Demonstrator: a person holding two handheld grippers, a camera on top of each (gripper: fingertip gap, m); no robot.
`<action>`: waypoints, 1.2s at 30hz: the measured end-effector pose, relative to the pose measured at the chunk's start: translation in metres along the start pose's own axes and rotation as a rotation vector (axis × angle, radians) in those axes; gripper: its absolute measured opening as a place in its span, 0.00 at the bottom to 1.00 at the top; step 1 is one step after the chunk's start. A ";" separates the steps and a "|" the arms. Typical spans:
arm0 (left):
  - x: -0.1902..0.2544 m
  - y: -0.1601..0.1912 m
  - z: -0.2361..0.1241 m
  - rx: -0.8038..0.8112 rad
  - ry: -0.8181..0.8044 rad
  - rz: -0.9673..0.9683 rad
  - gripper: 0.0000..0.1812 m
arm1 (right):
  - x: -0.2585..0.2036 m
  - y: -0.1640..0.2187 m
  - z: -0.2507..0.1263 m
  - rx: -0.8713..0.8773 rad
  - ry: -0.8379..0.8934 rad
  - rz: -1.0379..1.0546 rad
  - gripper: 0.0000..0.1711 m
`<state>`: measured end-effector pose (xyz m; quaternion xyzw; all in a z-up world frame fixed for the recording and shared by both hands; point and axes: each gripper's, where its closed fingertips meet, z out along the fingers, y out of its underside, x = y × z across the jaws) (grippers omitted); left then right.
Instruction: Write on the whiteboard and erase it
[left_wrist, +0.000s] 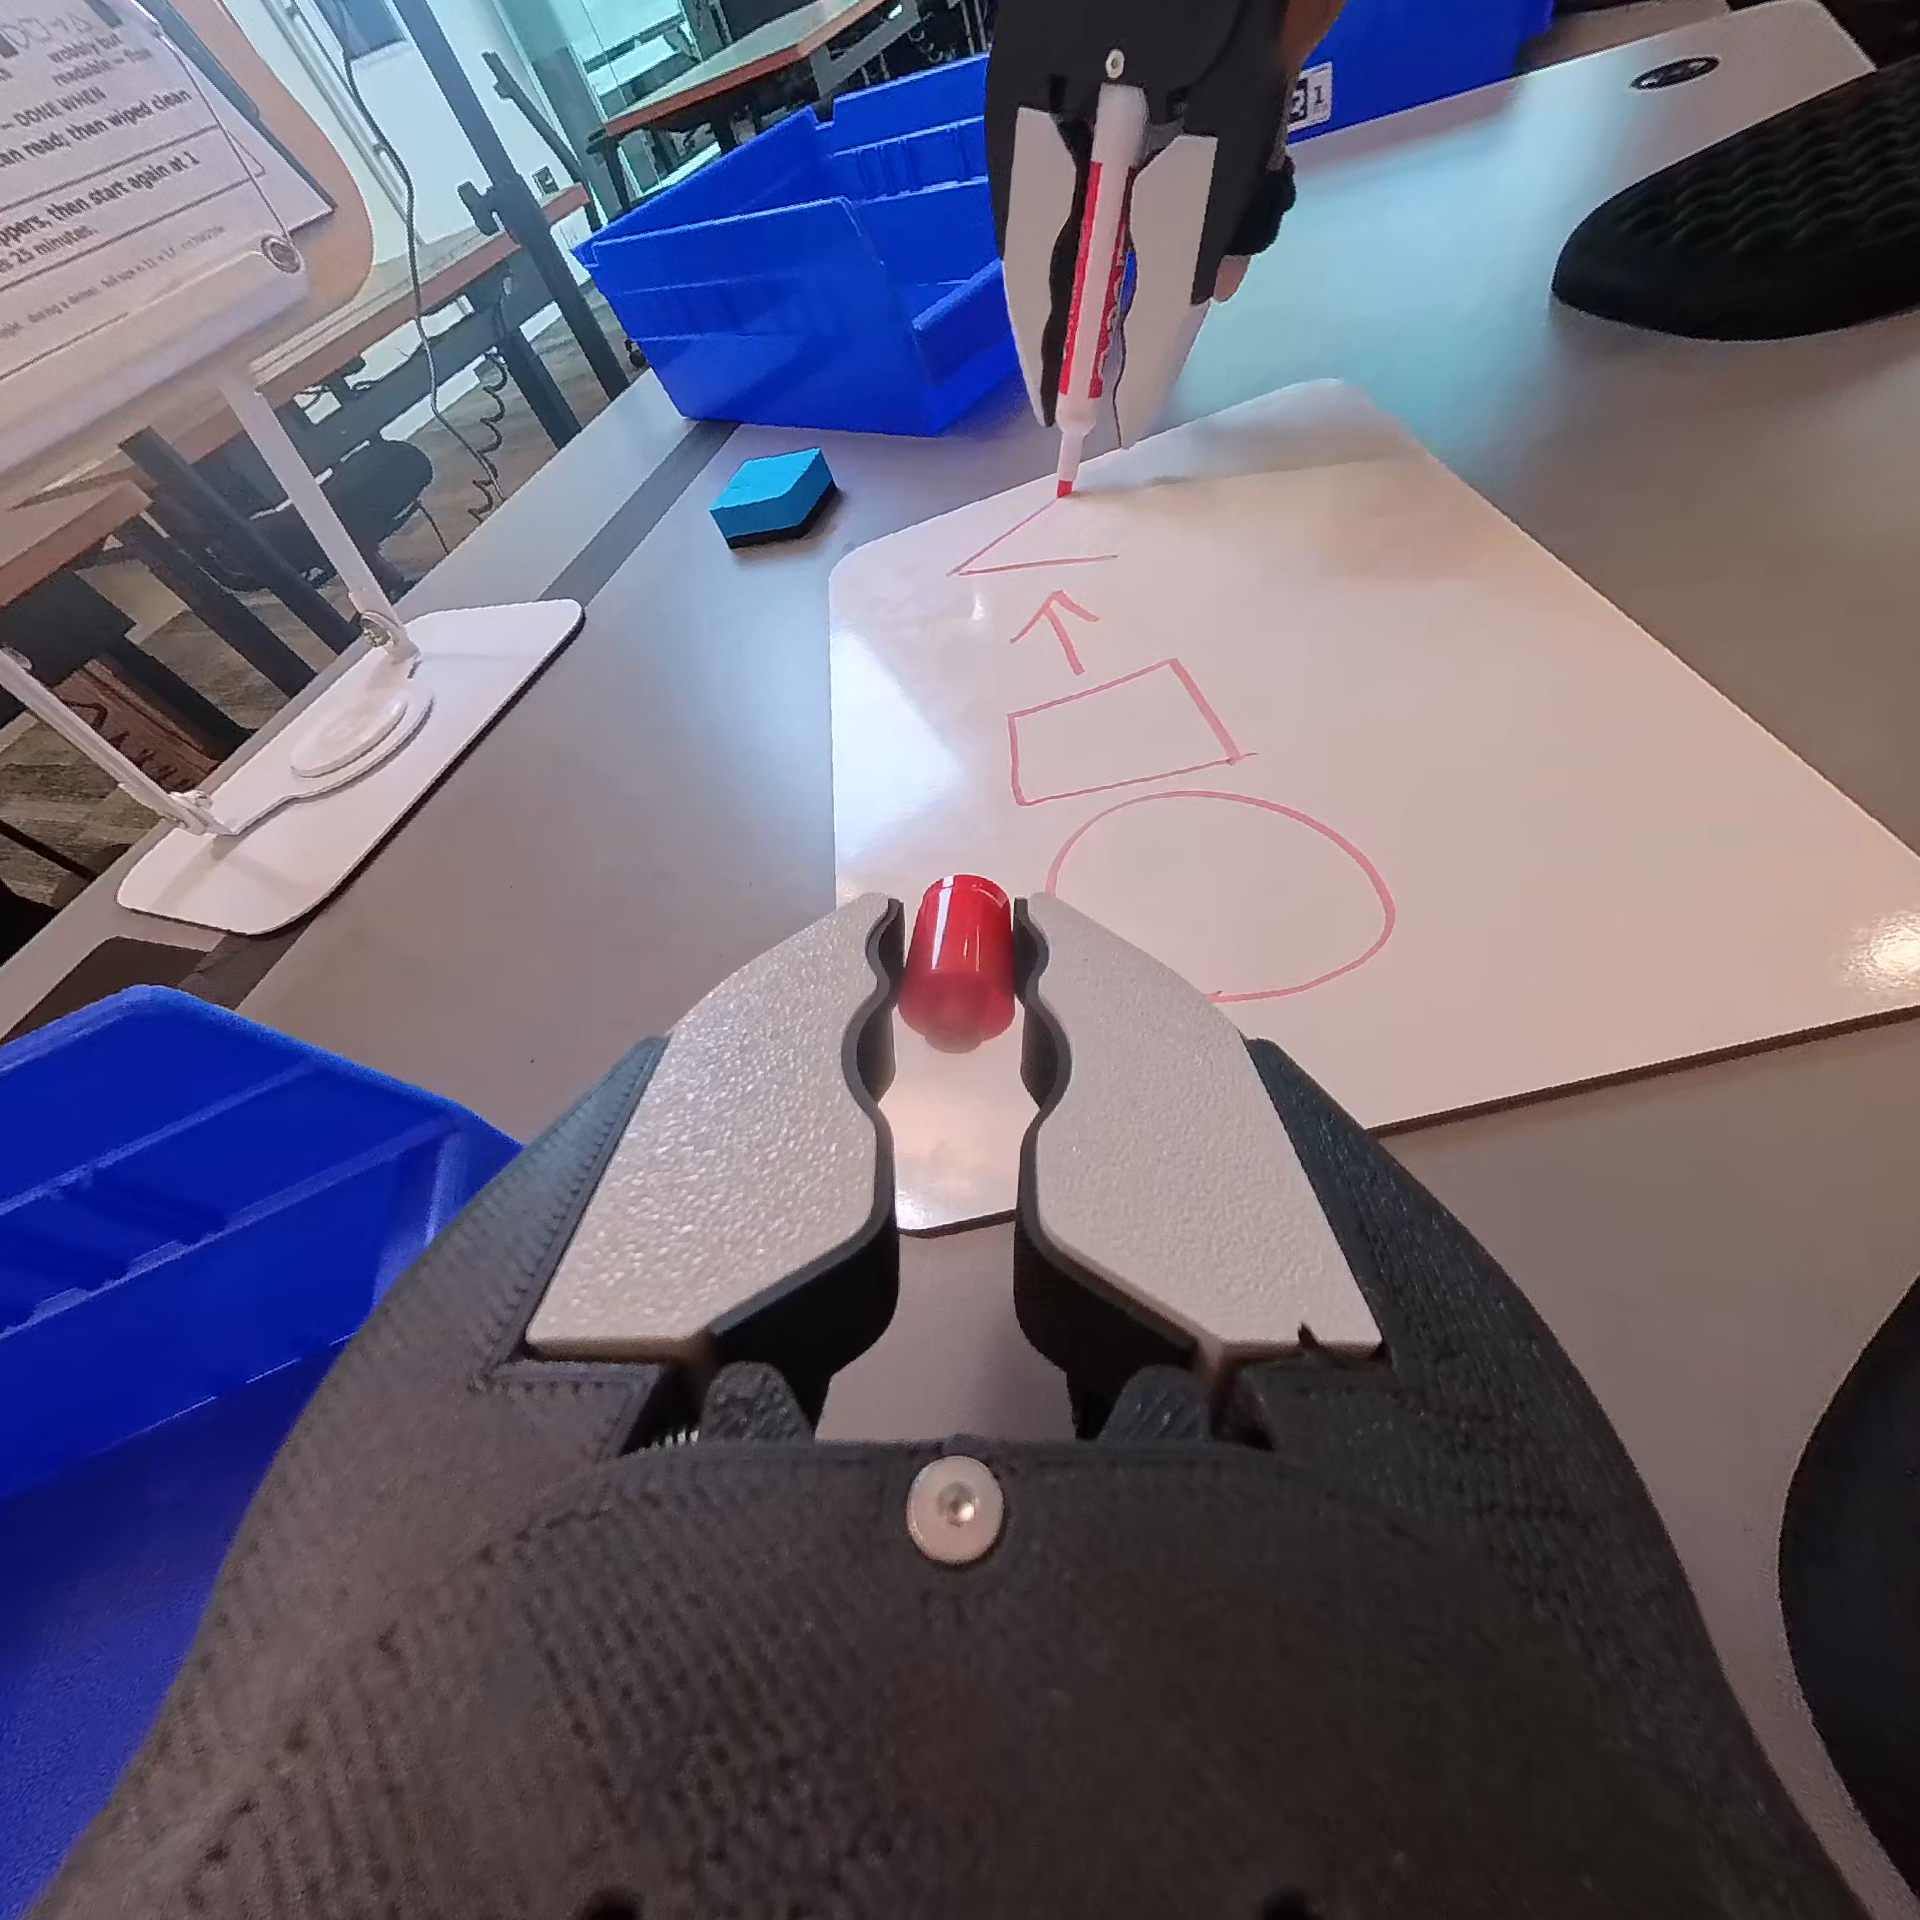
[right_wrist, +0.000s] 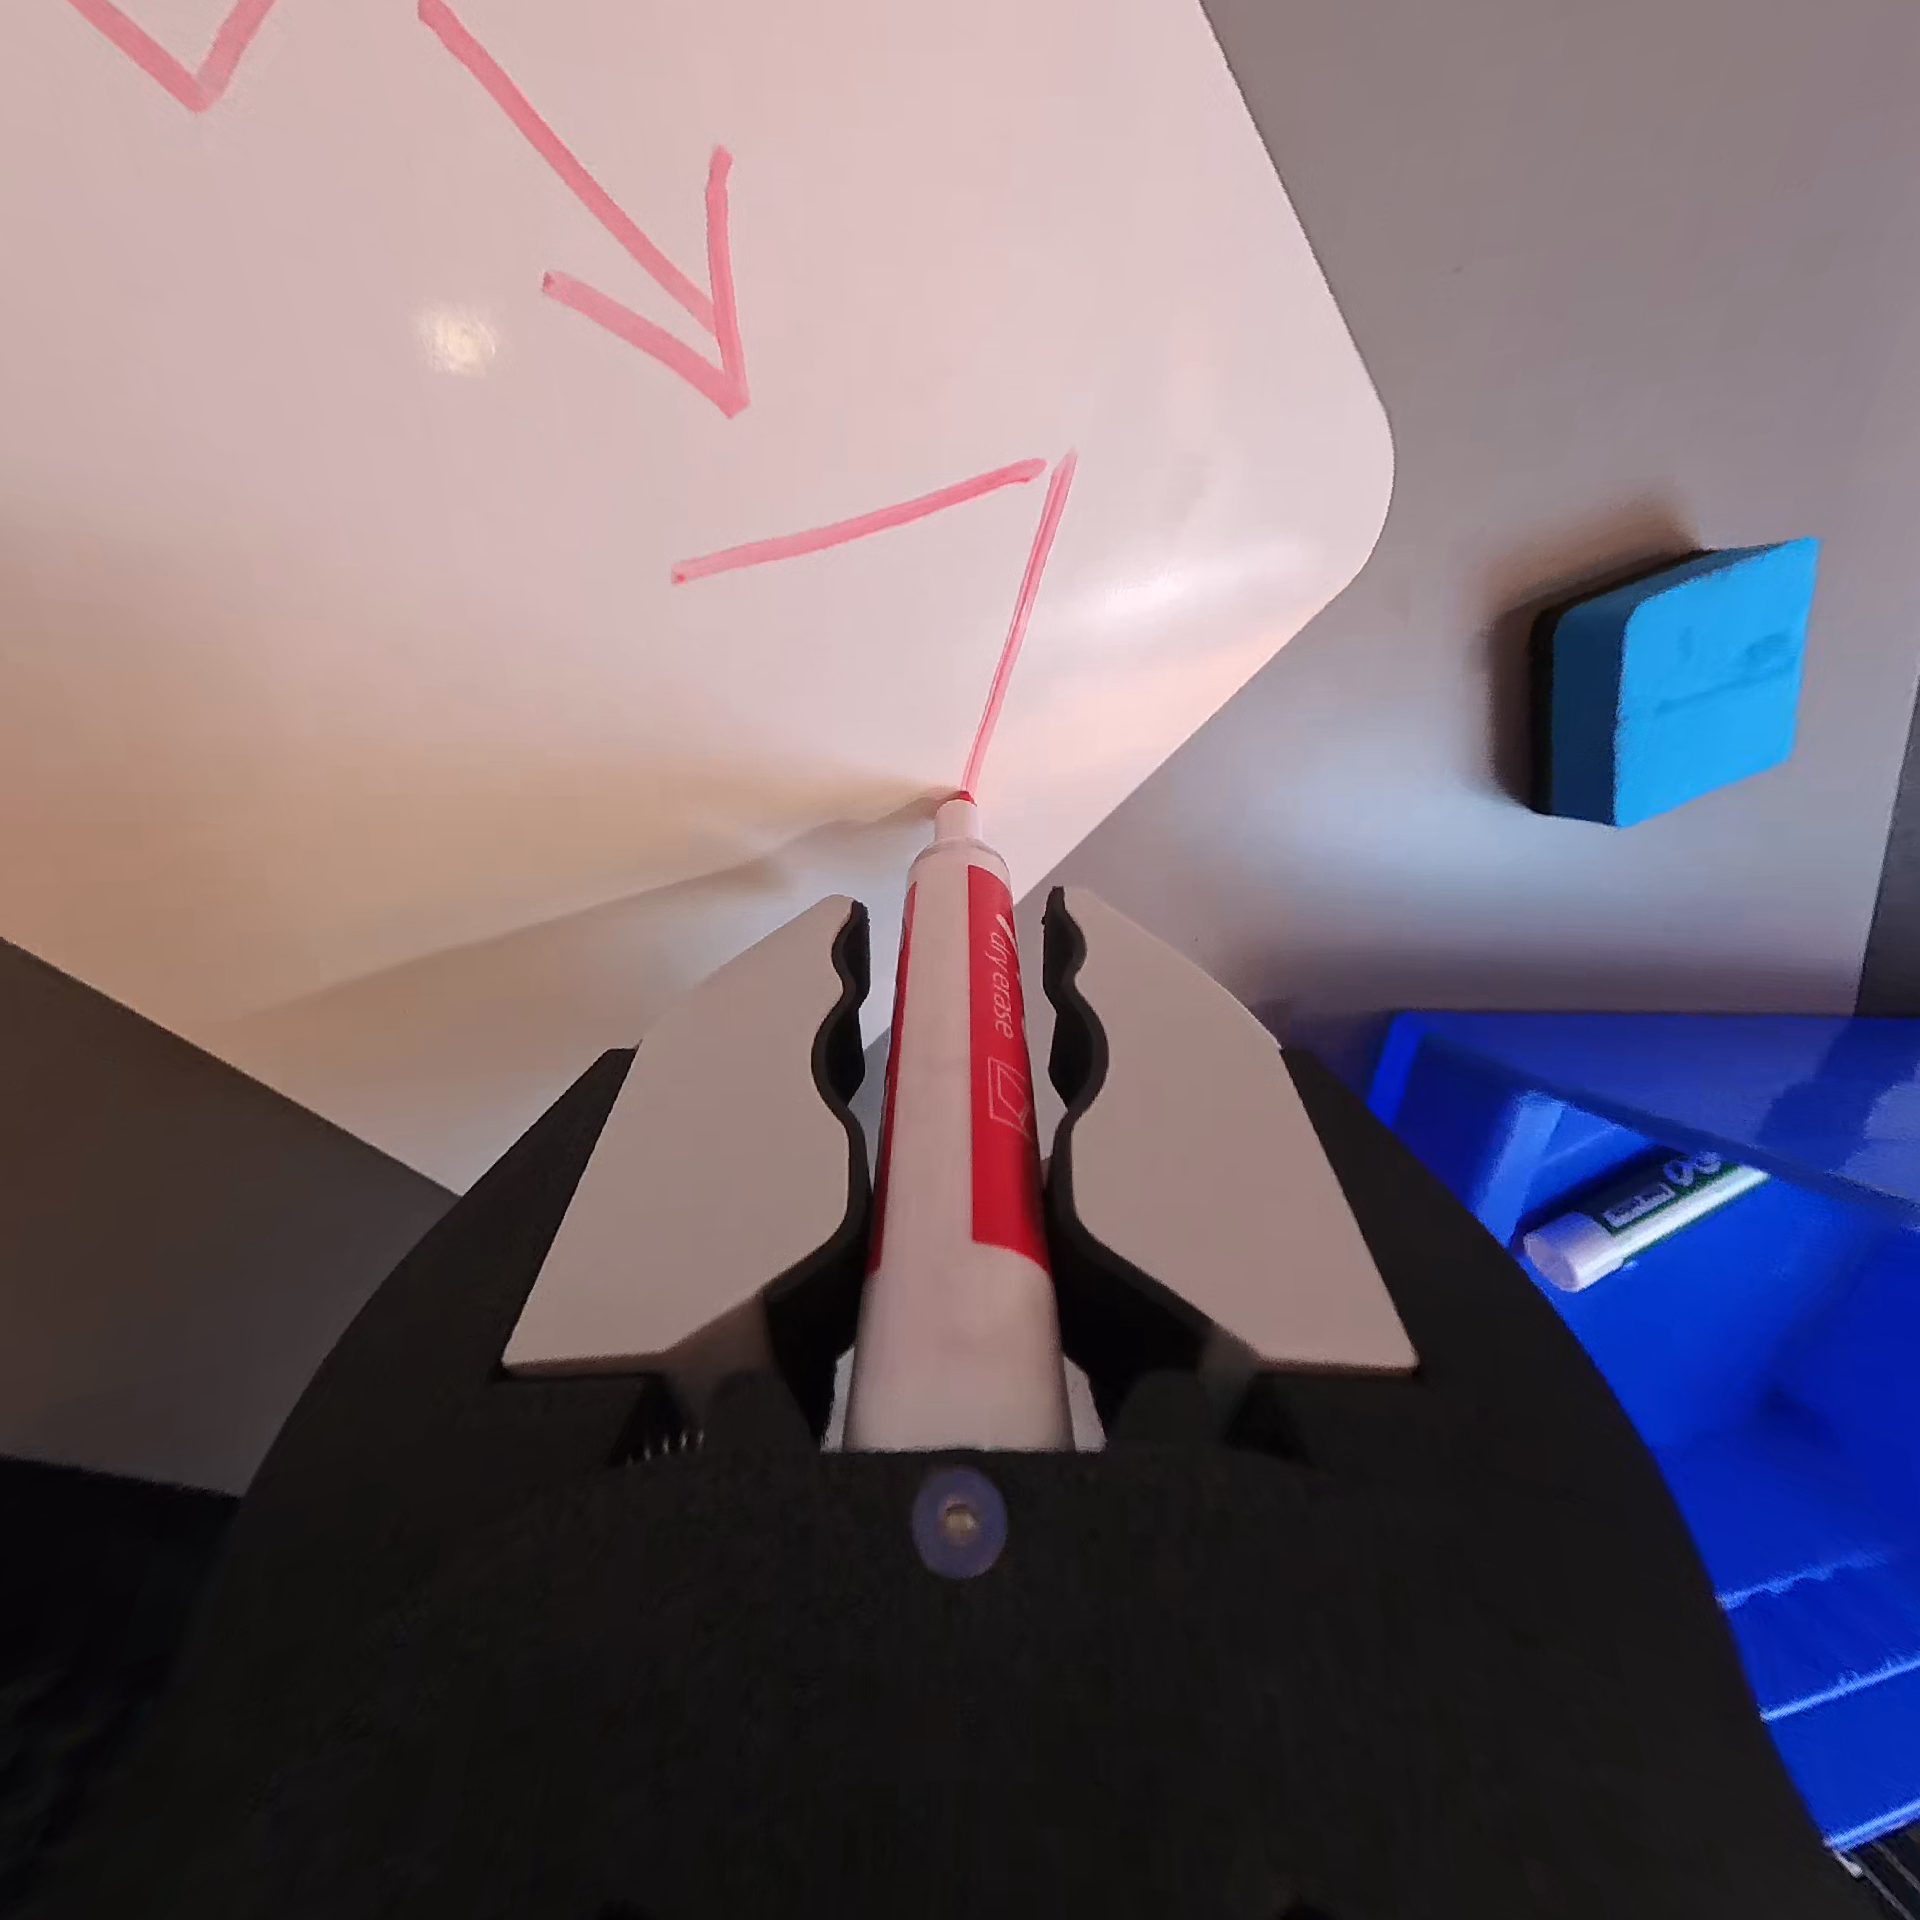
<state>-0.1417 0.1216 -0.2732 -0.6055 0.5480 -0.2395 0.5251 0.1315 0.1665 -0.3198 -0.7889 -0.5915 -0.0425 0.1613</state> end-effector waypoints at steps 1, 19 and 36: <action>0.000 0.000 0.000 0.000 0.000 0.000 0.11 | 0.000 0.002 0.000 0.000 0.001 0.003 0.20; 0.000 0.002 0.001 -0.005 0.001 -0.005 0.11 | -0.033 -0.028 -0.003 0.072 -0.032 -0.060 0.20; -0.001 0.003 0.001 -0.008 0.001 -0.007 0.11 | 0.010 -0.061 0.006 0.181 0.010 0.030 0.20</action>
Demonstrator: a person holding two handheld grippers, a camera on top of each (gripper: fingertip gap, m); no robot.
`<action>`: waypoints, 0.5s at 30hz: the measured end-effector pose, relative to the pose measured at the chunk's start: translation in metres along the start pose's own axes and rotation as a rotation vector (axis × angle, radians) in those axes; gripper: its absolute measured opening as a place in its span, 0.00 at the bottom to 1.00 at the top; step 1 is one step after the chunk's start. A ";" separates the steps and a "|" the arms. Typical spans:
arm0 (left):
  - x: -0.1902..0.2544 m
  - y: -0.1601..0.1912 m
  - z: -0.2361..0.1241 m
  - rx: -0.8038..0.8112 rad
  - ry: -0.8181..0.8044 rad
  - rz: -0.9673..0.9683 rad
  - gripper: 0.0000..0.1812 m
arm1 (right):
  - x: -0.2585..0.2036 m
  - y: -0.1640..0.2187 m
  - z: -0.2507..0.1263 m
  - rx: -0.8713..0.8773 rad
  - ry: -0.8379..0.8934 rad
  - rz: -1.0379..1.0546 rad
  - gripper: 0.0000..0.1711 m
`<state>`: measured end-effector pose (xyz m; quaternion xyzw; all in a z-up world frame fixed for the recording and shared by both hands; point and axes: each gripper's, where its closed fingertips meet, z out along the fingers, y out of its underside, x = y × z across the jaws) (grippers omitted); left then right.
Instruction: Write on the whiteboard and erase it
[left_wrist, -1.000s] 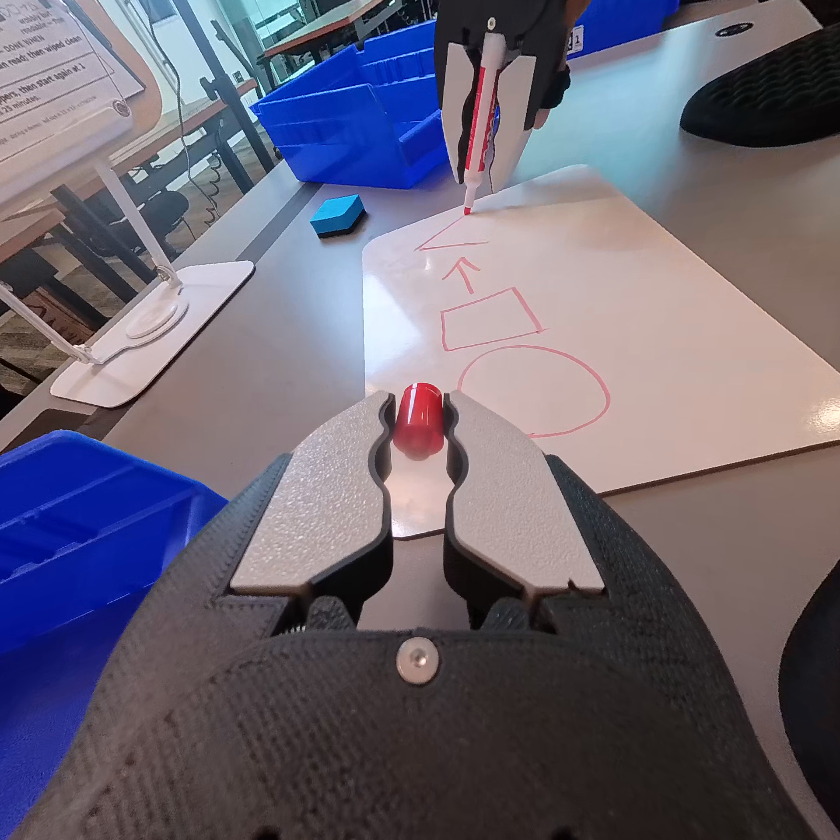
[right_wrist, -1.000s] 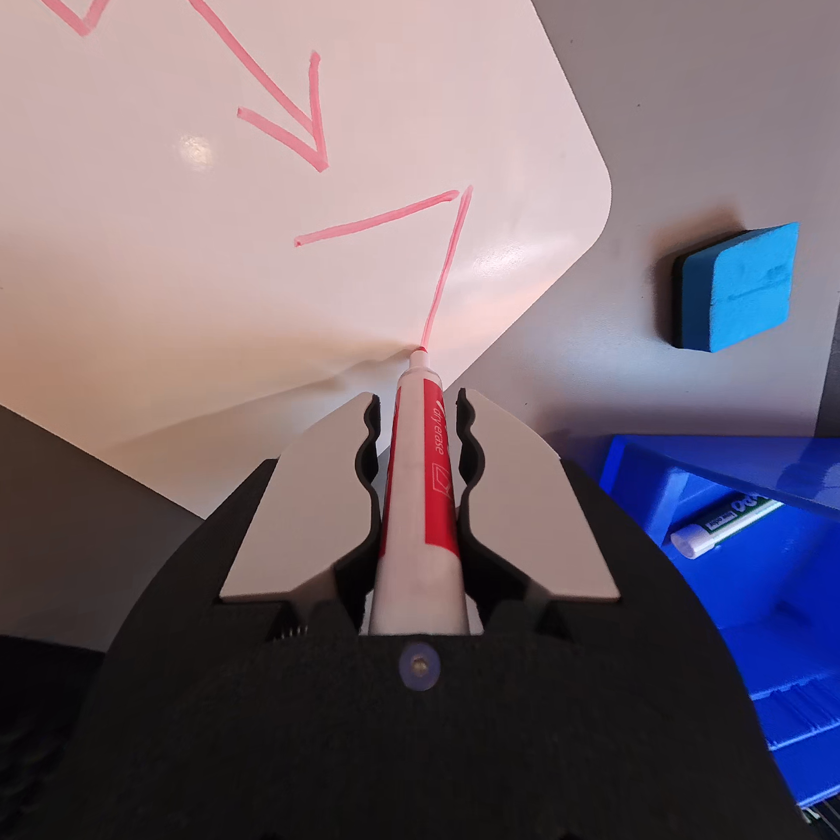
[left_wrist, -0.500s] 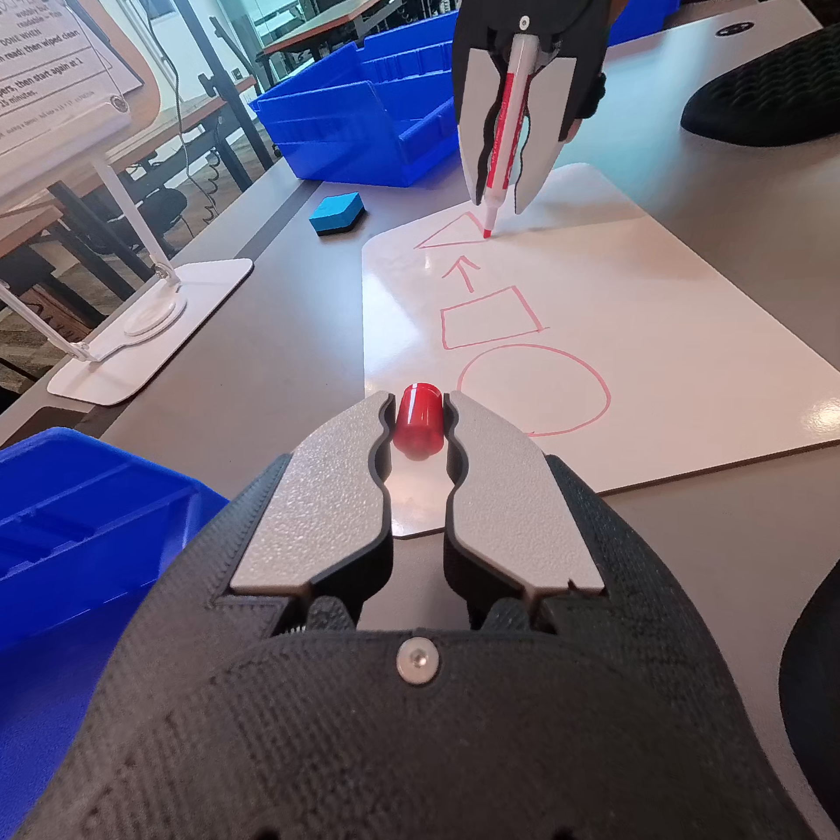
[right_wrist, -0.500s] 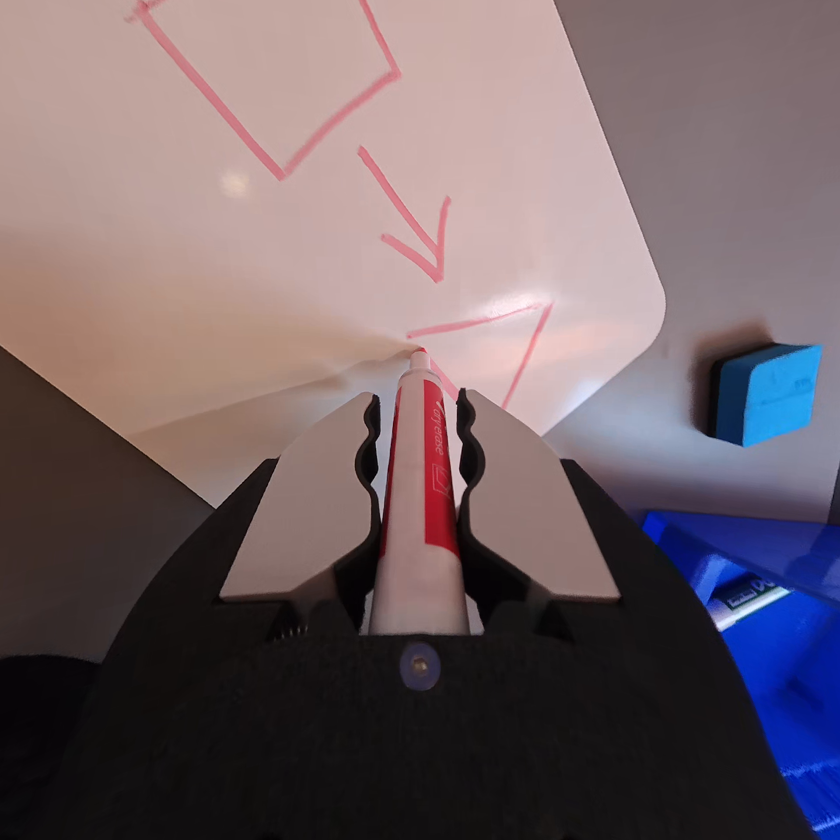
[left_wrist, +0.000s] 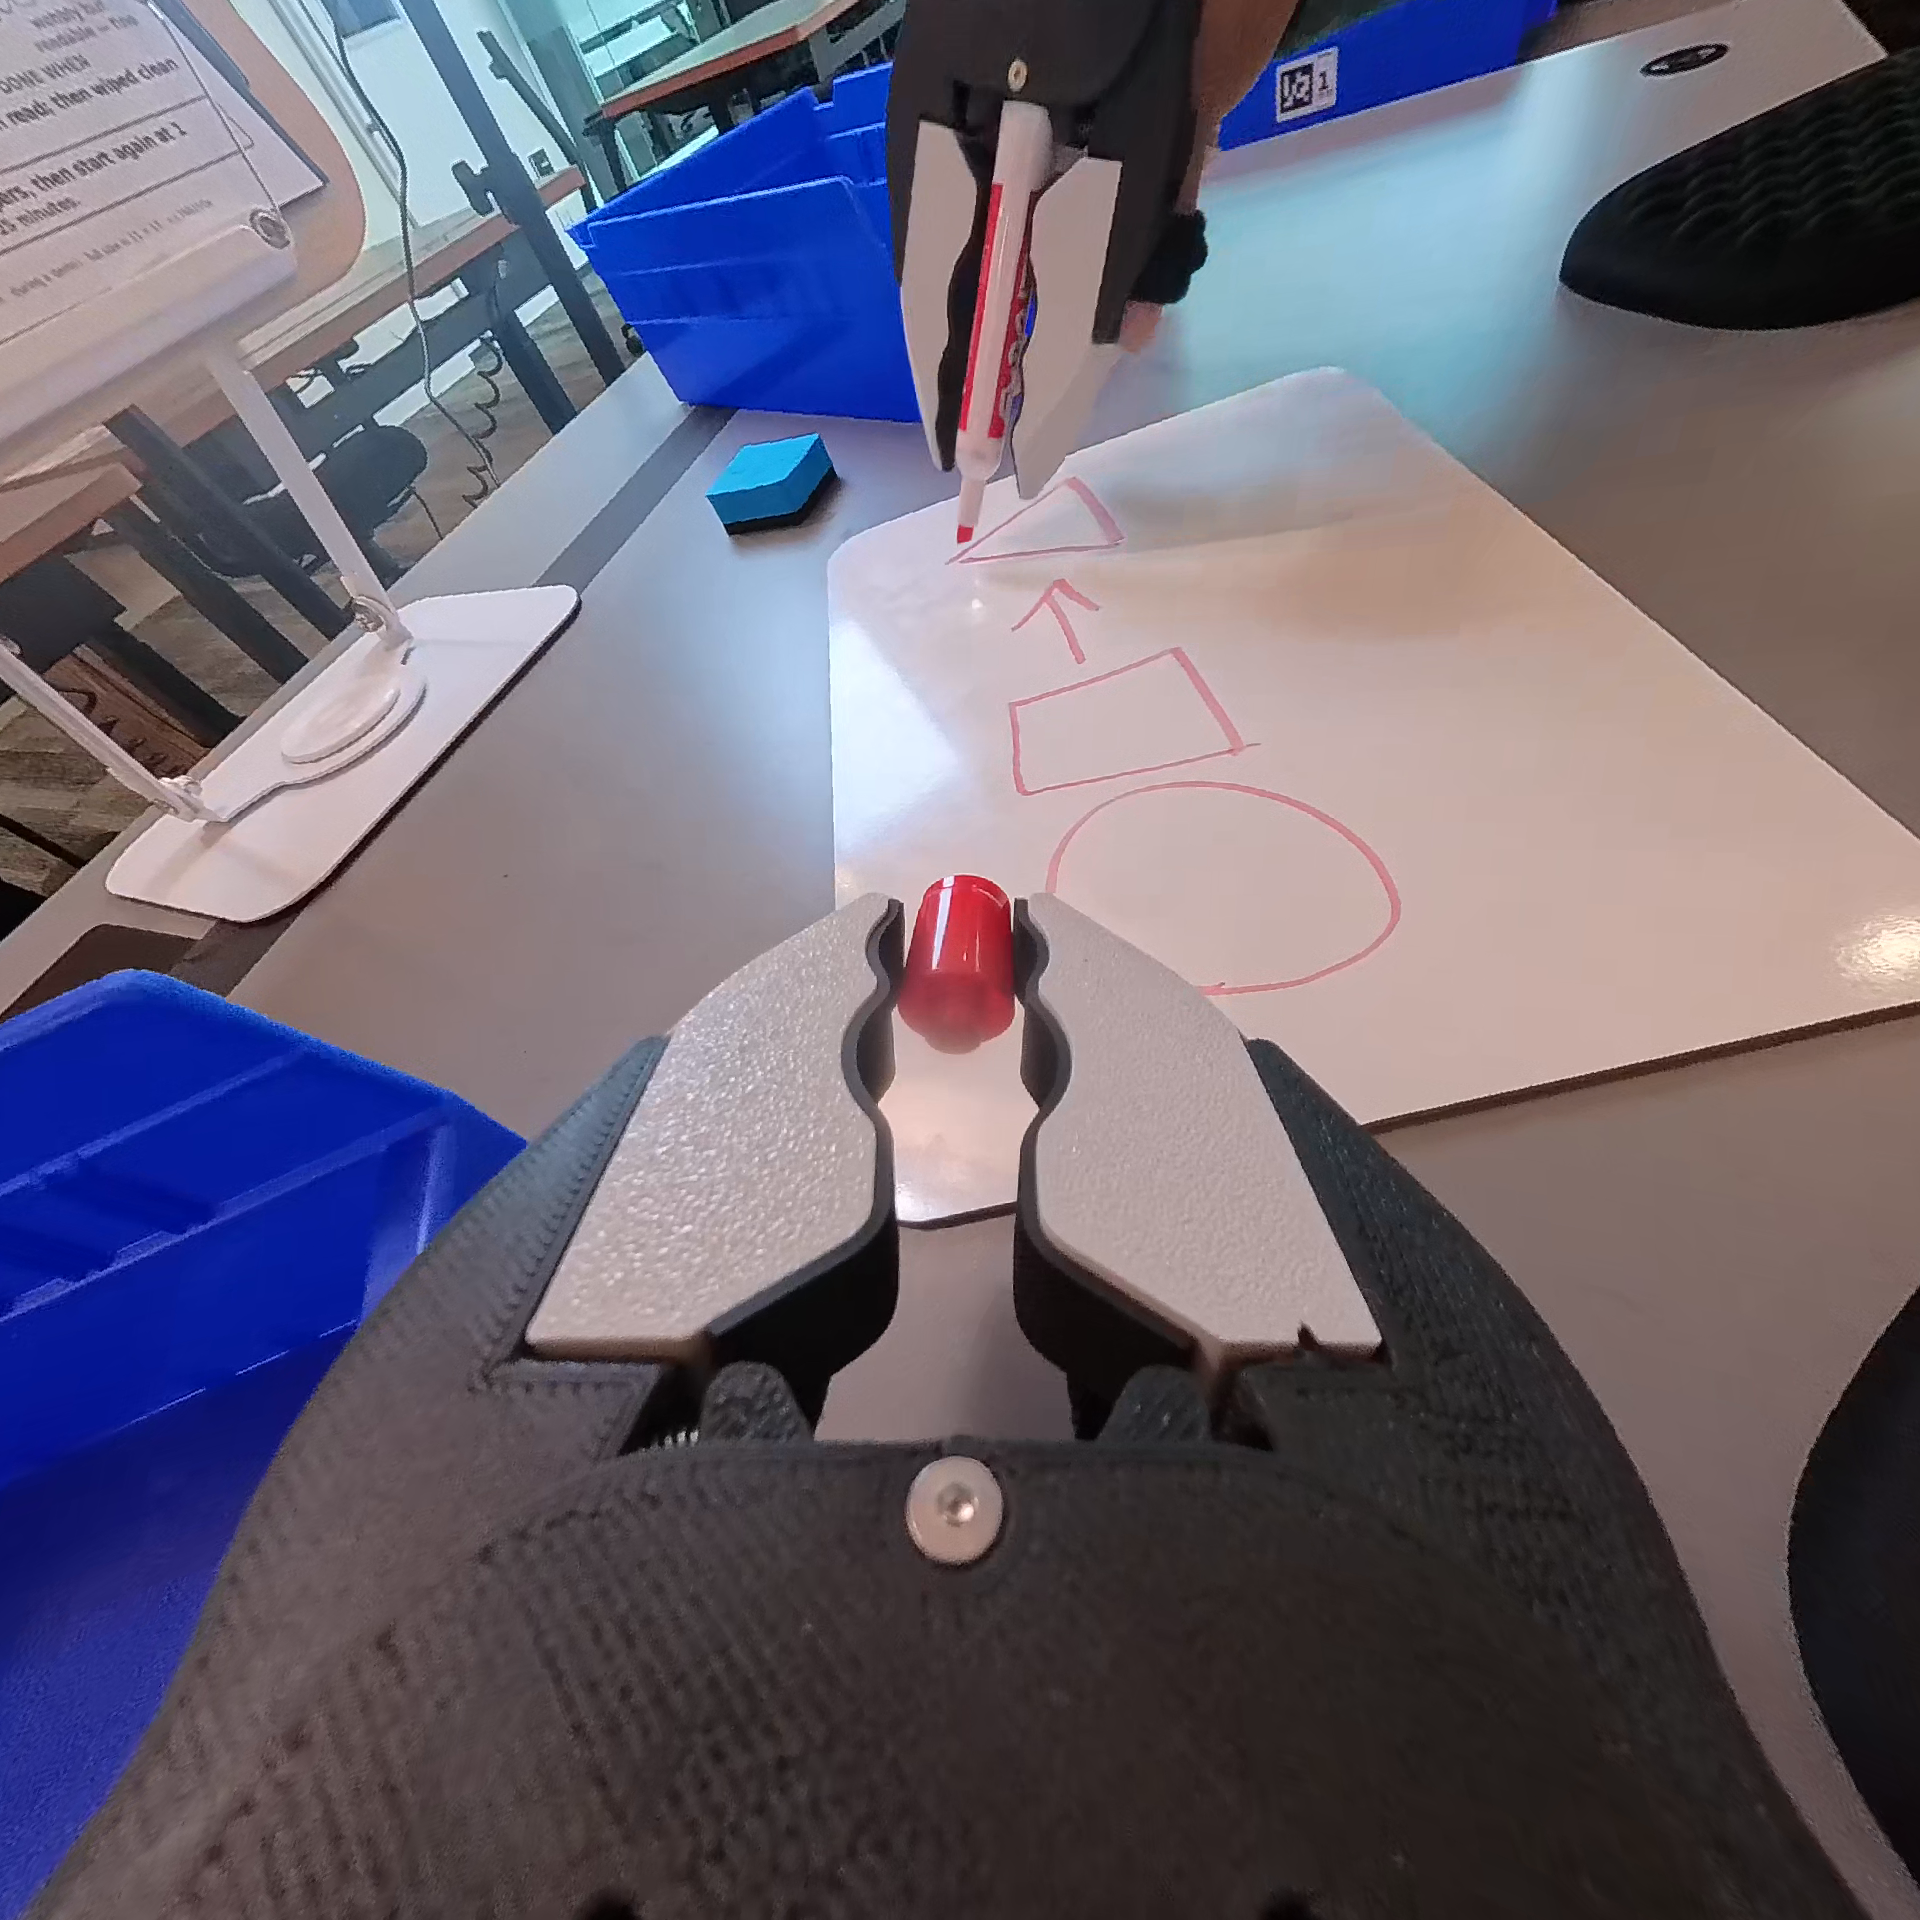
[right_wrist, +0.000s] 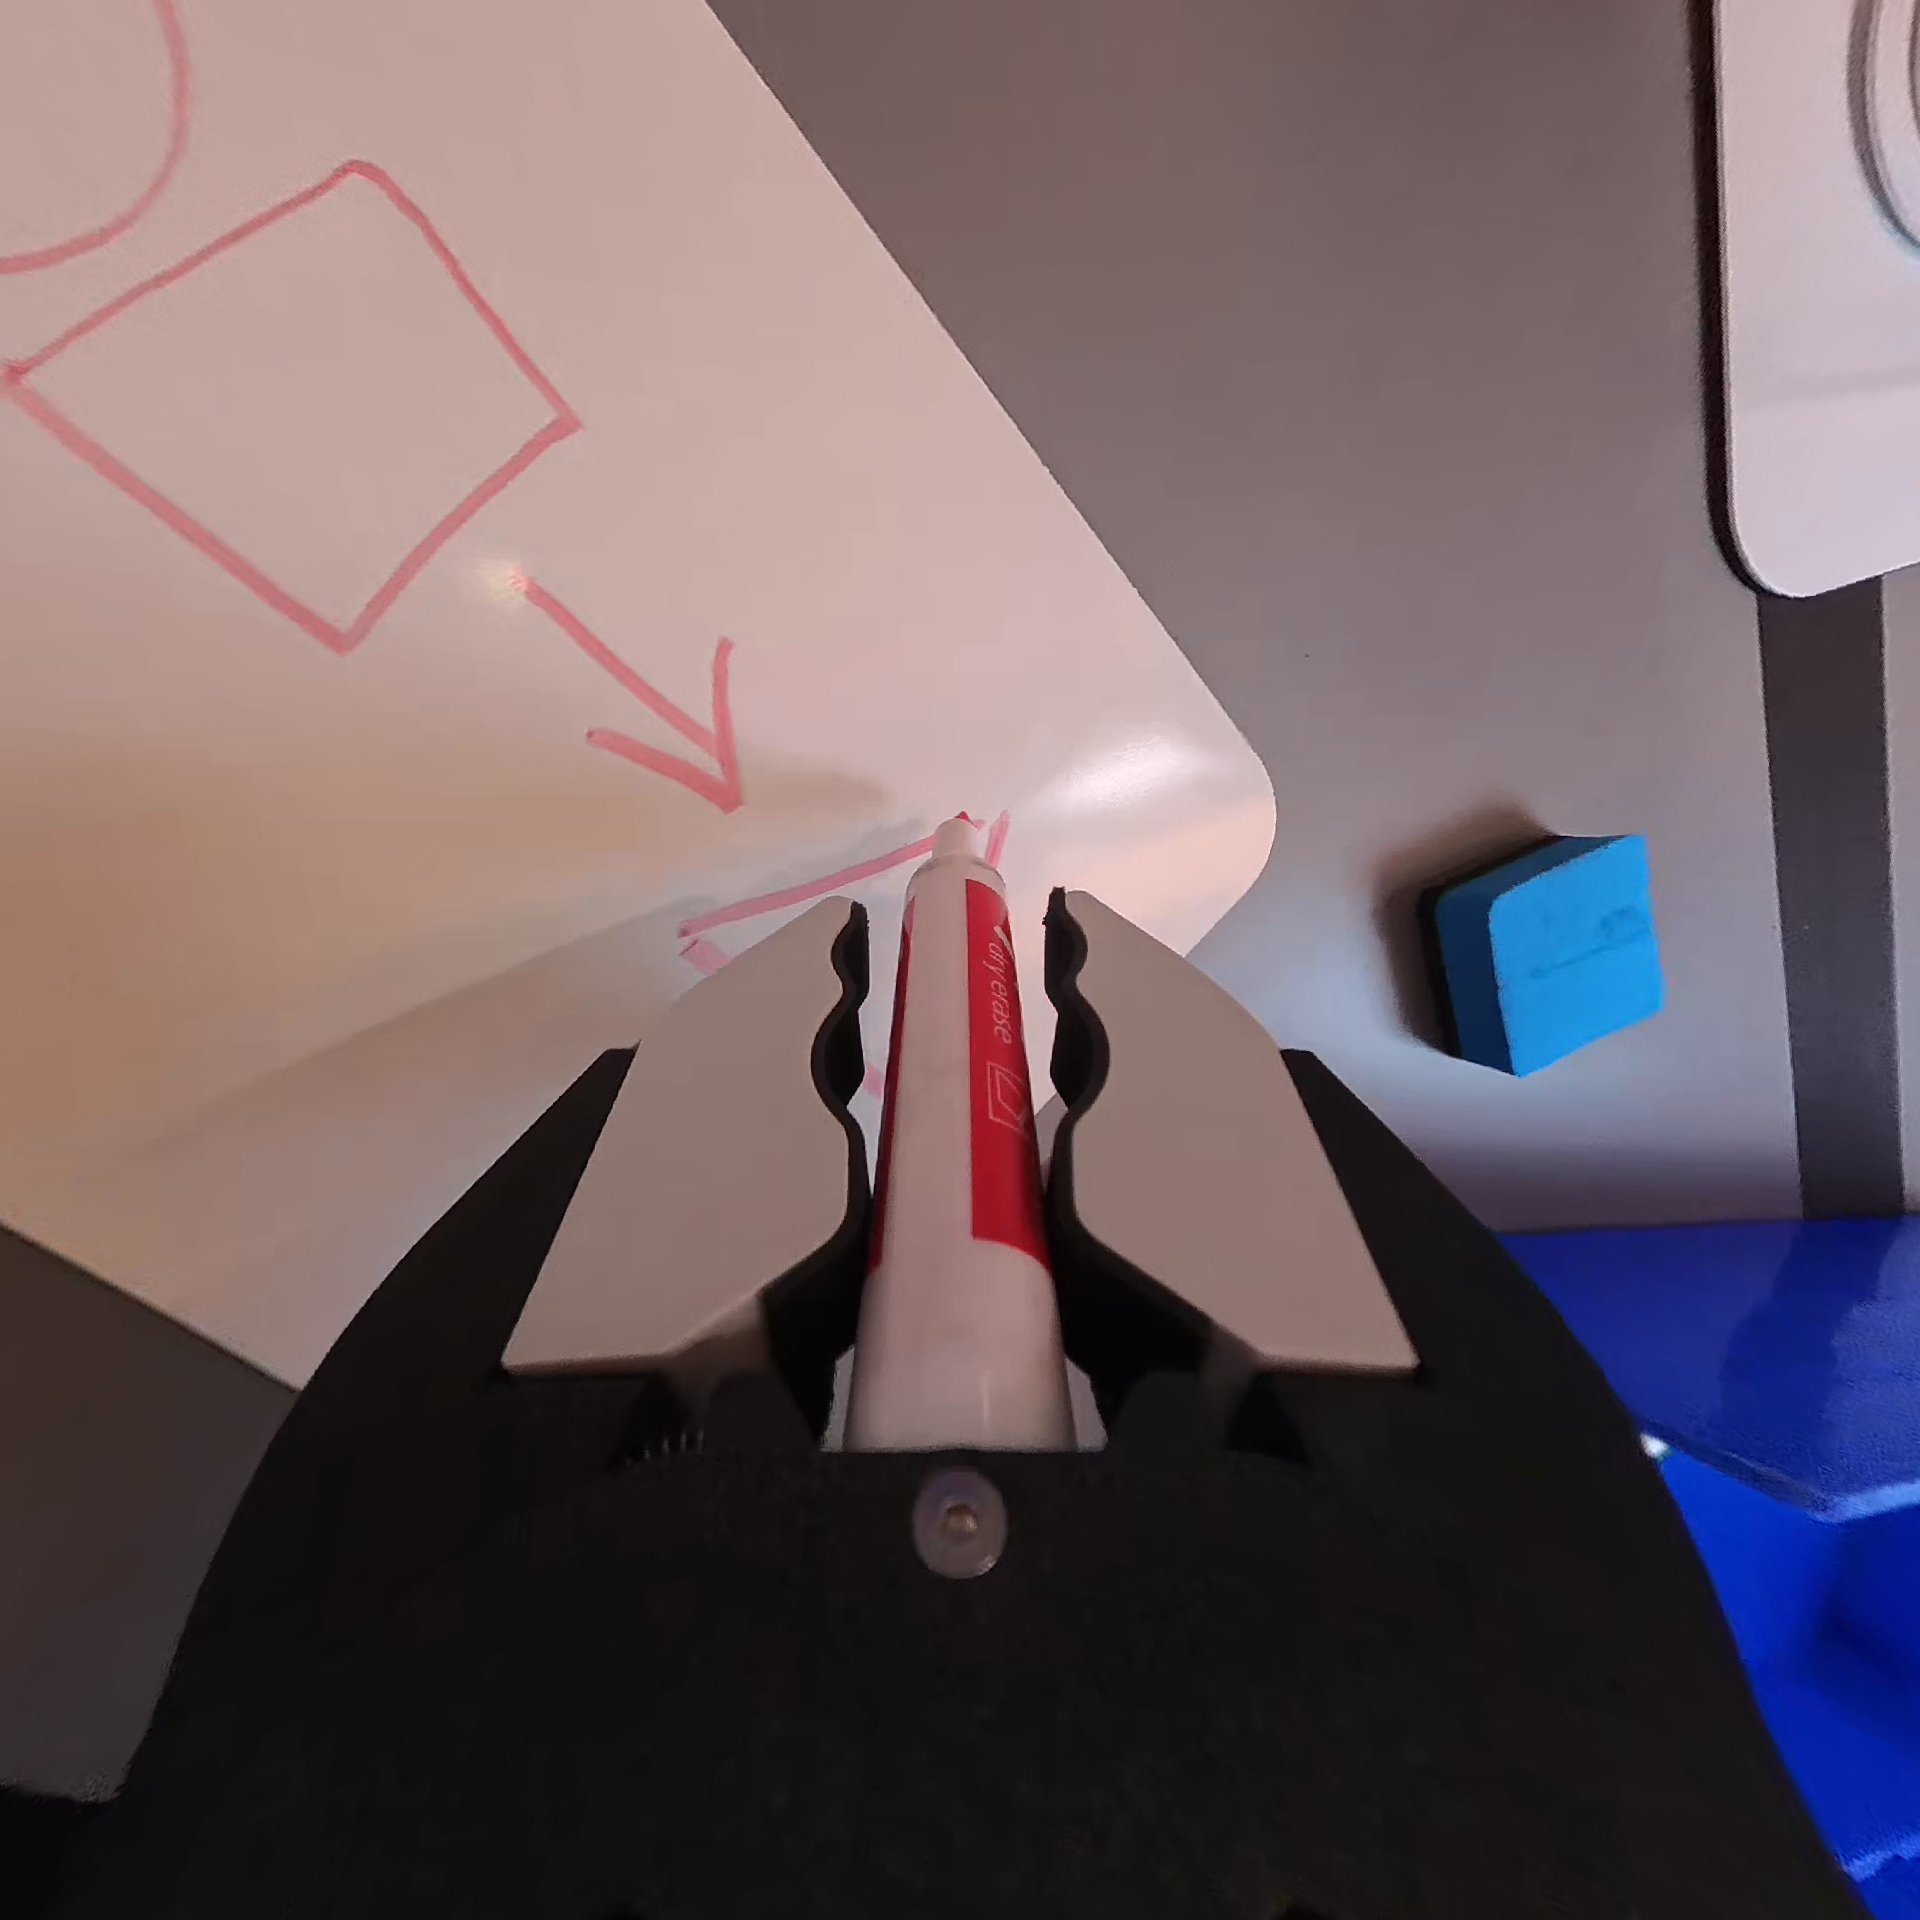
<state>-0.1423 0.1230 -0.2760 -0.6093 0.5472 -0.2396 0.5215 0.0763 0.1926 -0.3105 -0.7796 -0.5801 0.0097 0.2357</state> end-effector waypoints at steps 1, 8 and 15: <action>0.000 0.000 0.000 -0.001 0.001 -0.001 0.11 | 0.001 -0.001 0.002 -0.001 -0.001 0.002 0.20; -0.001 0.000 0.000 -0.002 0.002 0.002 0.11 | 0.009 0.002 0.009 -0.028 -0.002 0.012 0.20; -0.001 0.000 0.000 -0.003 0.003 0.003 0.11 | 0.008 0.005 0.012 -0.040 -0.011 0.014 0.20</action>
